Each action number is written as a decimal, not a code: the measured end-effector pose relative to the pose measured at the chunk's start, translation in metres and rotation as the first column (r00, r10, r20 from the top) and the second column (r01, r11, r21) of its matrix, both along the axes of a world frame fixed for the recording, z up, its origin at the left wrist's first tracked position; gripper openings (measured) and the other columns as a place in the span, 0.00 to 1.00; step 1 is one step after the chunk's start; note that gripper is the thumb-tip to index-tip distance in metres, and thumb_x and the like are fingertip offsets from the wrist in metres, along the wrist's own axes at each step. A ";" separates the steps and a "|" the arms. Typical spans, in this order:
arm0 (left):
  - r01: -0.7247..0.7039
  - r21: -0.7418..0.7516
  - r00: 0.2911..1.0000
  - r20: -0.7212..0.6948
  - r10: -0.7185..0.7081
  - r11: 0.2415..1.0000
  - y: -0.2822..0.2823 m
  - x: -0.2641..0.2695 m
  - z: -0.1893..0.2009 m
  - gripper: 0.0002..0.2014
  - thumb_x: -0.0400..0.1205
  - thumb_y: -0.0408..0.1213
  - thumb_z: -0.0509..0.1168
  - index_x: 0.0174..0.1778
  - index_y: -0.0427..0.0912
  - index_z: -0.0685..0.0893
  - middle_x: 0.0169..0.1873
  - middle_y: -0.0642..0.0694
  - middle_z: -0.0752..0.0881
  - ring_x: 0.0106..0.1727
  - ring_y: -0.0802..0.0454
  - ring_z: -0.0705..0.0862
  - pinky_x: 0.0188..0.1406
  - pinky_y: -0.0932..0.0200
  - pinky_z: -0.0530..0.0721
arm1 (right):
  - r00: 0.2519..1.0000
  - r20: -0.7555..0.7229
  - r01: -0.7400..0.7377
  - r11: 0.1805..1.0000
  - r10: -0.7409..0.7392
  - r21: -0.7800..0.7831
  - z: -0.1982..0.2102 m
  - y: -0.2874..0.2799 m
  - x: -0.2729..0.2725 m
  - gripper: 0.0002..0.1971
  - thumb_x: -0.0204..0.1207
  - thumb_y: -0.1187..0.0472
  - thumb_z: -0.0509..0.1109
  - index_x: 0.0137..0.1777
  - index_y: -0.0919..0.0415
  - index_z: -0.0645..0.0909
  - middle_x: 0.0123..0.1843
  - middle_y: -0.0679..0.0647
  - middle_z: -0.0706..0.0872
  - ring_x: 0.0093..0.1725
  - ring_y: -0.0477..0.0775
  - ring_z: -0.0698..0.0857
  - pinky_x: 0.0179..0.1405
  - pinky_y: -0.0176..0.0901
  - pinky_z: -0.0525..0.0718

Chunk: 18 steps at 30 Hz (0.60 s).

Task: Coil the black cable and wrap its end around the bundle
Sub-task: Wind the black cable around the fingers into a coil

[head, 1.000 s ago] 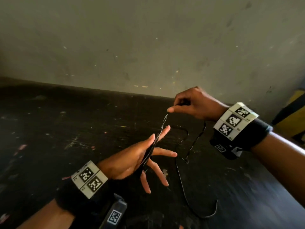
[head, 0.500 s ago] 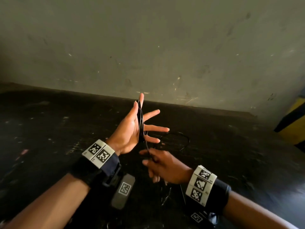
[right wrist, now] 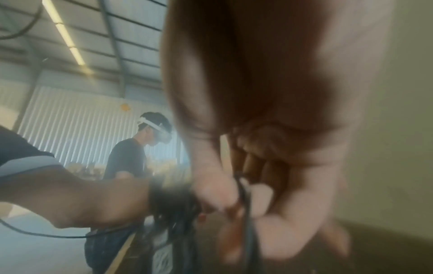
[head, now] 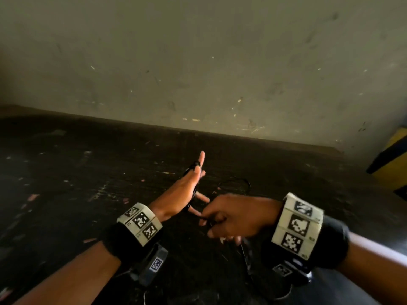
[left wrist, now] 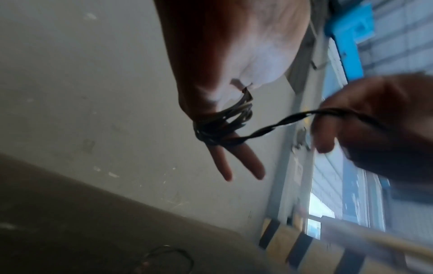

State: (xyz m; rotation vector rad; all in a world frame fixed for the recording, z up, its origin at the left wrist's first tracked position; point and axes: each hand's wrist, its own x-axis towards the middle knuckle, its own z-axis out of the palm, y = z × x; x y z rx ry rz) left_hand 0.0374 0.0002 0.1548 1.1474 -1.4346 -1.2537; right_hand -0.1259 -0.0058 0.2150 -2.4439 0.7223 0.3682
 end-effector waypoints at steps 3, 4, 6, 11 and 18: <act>0.087 0.080 0.992 0.082 -0.093 0.993 0.007 0.000 -0.015 0.24 0.77 0.68 0.45 0.69 0.88 0.46 0.83 0.47 0.60 0.50 0.41 0.90 0.33 0.42 0.90 | 0.995 -0.090 -0.061 0.966 0.039 -0.251 0.044 -0.005 -0.002 0.11 0.76 0.58 0.70 0.56 0.59 0.84 0.38 0.53 0.90 0.37 0.47 0.86 0.34 0.28 0.80; 0.118 0.113 0.986 0.102 -0.130 0.986 0.011 0.000 -0.018 0.24 0.77 0.68 0.44 0.69 0.87 0.46 0.82 0.46 0.61 0.49 0.40 0.91 0.30 0.43 0.90 | 0.993 -0.116 -0.070 0.958 0.039 -0.279 0.059 -0.007 -0.004 0.10 0.75 0.58 0.71 0.55 0.59 0.85 0.33 0.48 0.87 0.34 0.42 0.85 0.31 0.27 0.79; 0.169 0.182 0.975 0.115 -0.192 0.969 0.020 0.001 -0.021 0.24 0.78 0.67 0.43 0.70 0.86 0.46 0.81 0.44 0.64 0.47 0.37 0.91 0.25 0.48 0.90 | 0.992 -0.113 -0.092 0.920 0.052 -0.381 0.087 -0.014 -0.009 0.08 0.74 0.57 0.73 0.50 0.58 0.87 0.31 0.43 0.84 0.29 0.35 0.81 0.30 0.26 0.75; 0.316 0.251 0.944 0.008 -0.329 0.915 0.037 -0.004 -0.013 0.26 0.79 0.64 0.39 0.76 0.79 0.47 0.79 0.44 0.70 0.47 0.33 0.89 0.18 0.56 0.87 | 0.977 0.170 -0.026 0.871 0.125 -0.490 0.117 -0.035 -0.015 0.06 0.71 0.56 0.75 0.42 0.57 0.90 0.31 0.42 0.86 0.29 0.34 0.82 0.29 0.20 0.73; 0.385 0.158 0.918 -0.169 -0.359 0.909 0.052 -0.010 0.000 0.26 0.77 0.69 0.44 0.74 0.78 0.60 0.76 0.48 0.74 0.60 0.37 0.85 0.41 0.38 0.90 | 0.927 0.367 0.106 0.884 0.078 -0.456 0.068 -0.081 -0.020 0.12 0.73 0.53 0.72 0.43 0.62 0.88 0.30 0.43 0.85 0.28 0.40 0.80 0.29 0.25 0.75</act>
